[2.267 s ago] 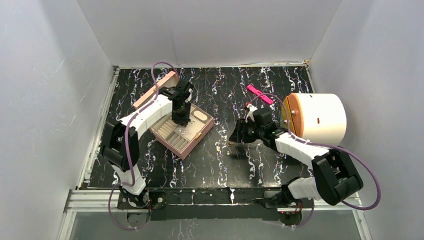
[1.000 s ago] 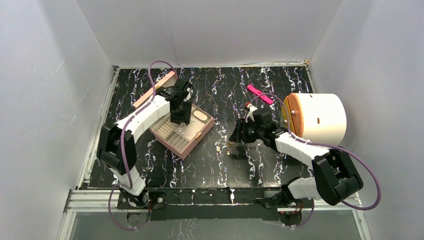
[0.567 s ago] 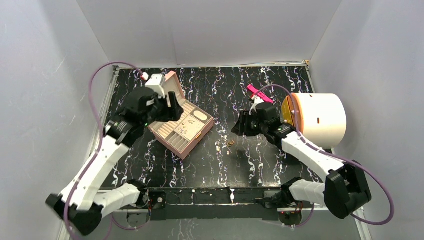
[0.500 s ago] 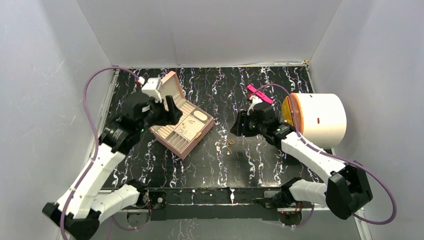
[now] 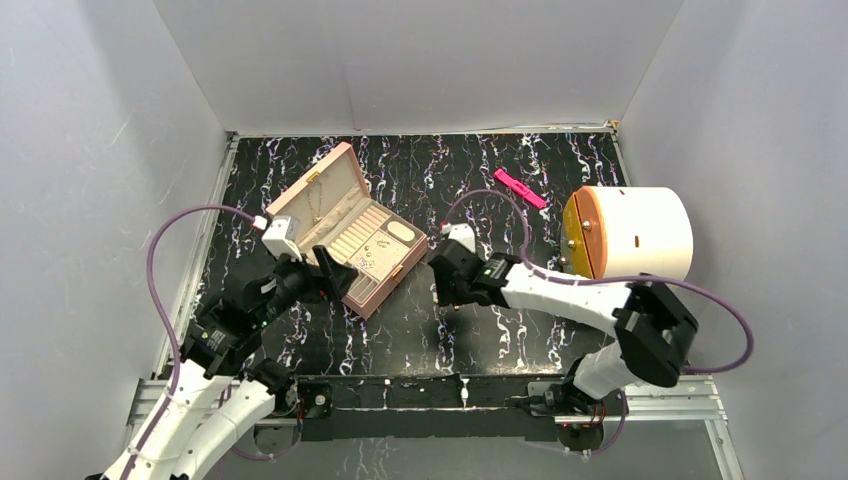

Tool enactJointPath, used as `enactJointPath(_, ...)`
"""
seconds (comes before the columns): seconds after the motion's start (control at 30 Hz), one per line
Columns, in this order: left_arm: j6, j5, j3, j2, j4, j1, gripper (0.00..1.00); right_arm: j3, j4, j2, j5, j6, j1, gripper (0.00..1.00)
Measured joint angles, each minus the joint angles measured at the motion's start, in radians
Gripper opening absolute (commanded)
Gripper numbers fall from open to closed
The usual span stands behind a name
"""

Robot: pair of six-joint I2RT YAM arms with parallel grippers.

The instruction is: Organize the mixed jewelry

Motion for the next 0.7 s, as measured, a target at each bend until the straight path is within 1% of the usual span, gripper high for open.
enactJointPath(0.07, -0.019, 0.013, -0.041, -0.020, 0.006, 0.000, 0.78, 0.001, -0.044, 0.053, 0.034, 0.043, 0.028, 0.52)
enactJointPath(0.17, -0.053, 0.037, -0.113, -0.037, 0.016, 0.000, 0.78, 0.001, -0.090, 0.097, 0.059, 0.089, 0.051, 0.39)
enactJointPath(0.27, -0.080, 0.052, -0.162, -0.045, 0.027, 0.000, 0.77, 0.002, -0.111, 0.123, 0.082, 0.122, 0.051, 0.32)
enactJointPath(0.4, -0.111, 0.064, -0.199, -0.053, 0.041, 0.000, 0.77, 0.013, -0.130, 0.161, 0.098, 0.147, 0.050, 0.30)
enactJointPath(0.7, -0.126, 0.074, -0.201, -0.016, 0.081, 0.000, 0.76, 0.016, -0.112, 0.192, 0.097, 0.138, 0.050, 0.27)
